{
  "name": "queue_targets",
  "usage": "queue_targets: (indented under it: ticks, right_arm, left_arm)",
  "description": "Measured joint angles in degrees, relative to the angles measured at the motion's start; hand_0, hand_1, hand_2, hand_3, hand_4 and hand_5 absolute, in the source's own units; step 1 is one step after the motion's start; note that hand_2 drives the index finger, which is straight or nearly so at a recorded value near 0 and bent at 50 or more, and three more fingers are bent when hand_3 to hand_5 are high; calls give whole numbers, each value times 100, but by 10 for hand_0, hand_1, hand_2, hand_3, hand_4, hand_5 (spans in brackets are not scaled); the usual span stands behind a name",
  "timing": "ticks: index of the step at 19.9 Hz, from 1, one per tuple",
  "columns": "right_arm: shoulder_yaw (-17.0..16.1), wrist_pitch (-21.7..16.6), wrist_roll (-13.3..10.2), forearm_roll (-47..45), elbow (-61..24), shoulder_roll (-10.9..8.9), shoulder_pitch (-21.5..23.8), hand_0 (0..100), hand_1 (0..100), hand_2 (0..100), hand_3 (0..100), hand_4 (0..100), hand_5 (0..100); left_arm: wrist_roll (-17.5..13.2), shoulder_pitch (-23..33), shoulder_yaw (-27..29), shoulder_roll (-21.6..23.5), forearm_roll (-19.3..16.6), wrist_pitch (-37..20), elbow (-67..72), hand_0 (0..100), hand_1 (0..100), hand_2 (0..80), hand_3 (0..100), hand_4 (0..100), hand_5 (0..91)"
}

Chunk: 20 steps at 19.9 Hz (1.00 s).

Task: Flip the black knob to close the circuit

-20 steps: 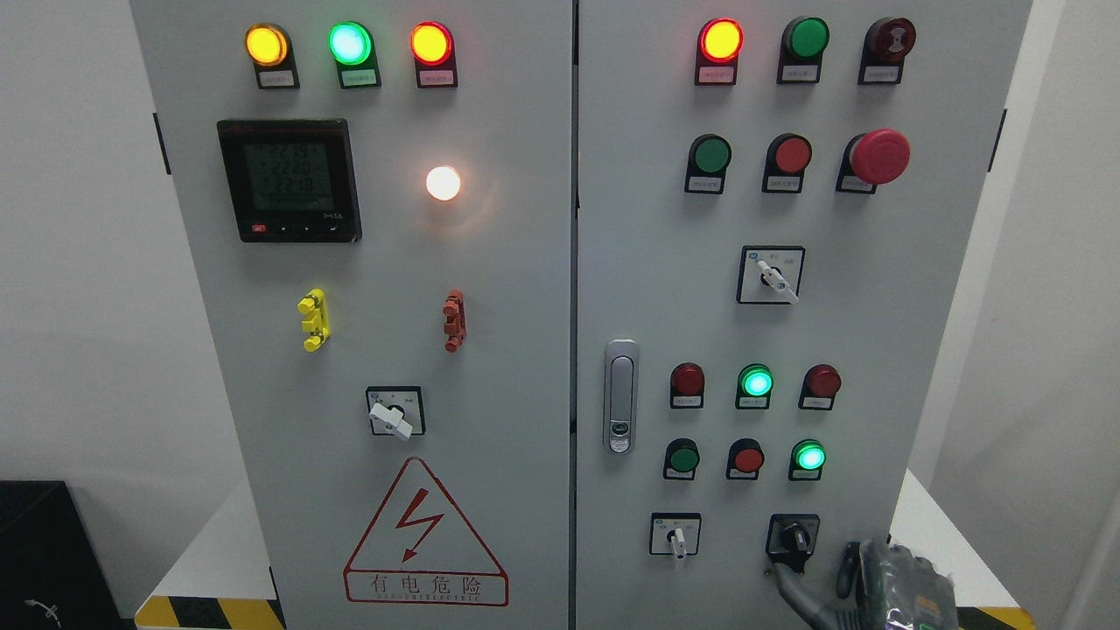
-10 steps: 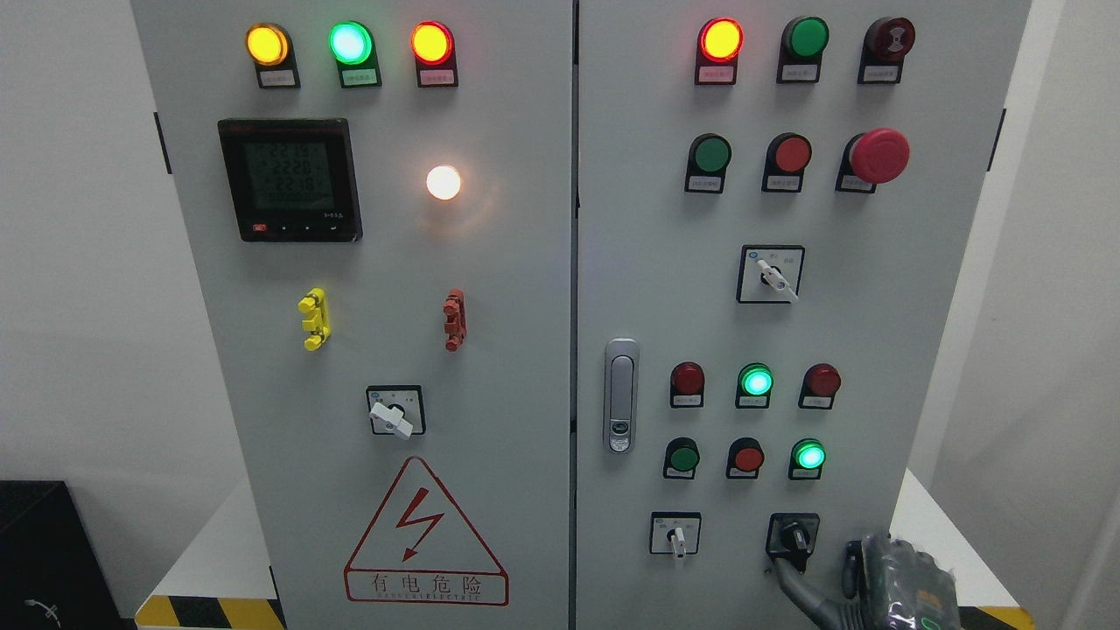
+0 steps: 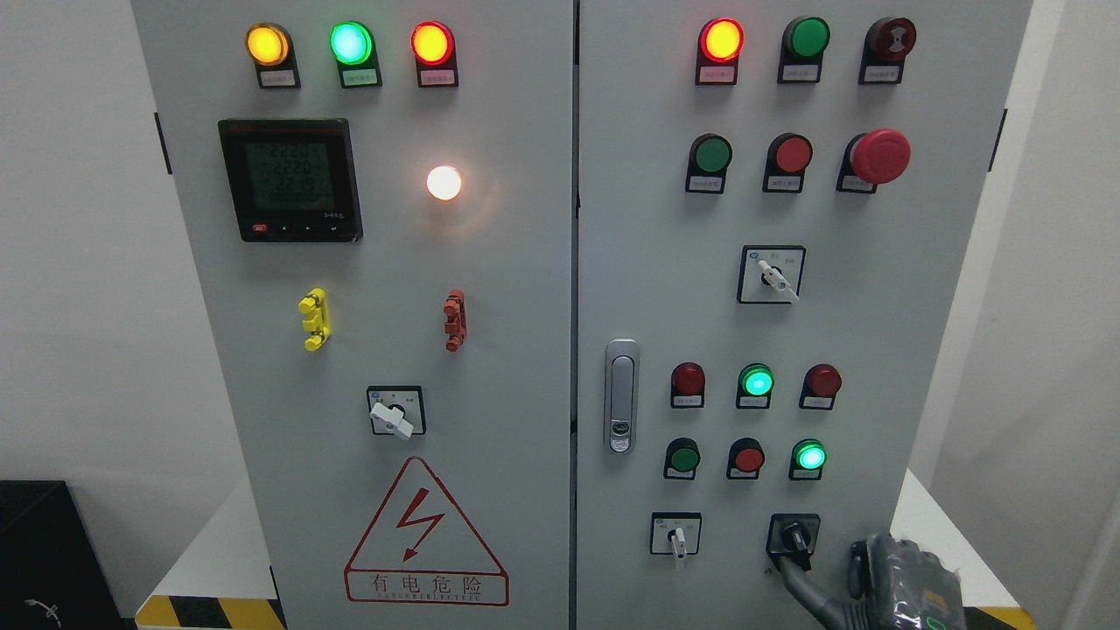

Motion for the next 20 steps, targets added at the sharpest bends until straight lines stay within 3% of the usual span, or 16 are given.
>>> queue_targets:
  ticks: [20]
  right_arm:
    - [-113, 12, 65, -86, -14, -9, -26, 0, 239, 805, 991, 809, 810]
  left_arm:
    - [2, 0, 0, 0, 0, -4, 0, 120, 556, 0, 0, 0, 0]
